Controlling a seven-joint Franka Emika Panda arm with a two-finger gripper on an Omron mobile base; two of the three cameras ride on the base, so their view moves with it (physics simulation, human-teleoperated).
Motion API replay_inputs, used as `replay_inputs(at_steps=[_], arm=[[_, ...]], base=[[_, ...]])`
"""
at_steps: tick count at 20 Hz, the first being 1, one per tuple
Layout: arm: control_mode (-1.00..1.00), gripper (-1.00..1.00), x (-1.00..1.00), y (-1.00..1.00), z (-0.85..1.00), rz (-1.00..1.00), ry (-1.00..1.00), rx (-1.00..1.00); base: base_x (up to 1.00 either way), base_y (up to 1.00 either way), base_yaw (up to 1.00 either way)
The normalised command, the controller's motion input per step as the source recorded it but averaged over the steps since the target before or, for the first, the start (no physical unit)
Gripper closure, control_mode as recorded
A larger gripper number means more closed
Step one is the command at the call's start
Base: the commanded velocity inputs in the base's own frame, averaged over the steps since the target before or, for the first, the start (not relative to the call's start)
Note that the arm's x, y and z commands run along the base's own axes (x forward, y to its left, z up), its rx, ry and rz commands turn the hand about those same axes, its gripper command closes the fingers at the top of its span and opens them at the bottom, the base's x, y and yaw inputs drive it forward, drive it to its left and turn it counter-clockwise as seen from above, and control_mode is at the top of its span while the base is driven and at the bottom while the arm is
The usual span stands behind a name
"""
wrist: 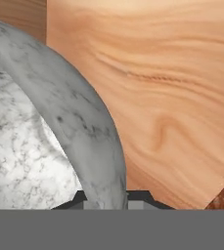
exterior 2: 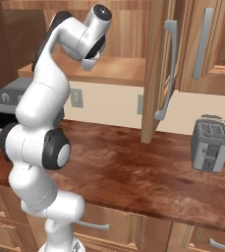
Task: Pick up the bowls from the cabinet and place each bowl in front of a stool on the dining counter.
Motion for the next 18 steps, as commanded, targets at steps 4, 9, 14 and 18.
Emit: replay_inputs(at_steps=[4, 9, 14, 18], arm=[[-1.00, 1.00, -0.69, 0.00, 0.00, 0.00, 0.00, 0.00], [-1.00, 1.00, -0.89, 0.00, 0.00, 0.00, 0.00, 0.00], [-1.00, 1.00, -1.00, 0.00, 0.00, 0.00, 0.08, -0.01], [-1.00, 1.00, -0.95, 0.00, 0.00, 0.00, 0.17, 0.00]], base=[[0.00, 0.00, 0.00], [0.00, 0.00, 0.00], [0.00, 0.00, 0.00], [0.00, 0.00, 0.00]])
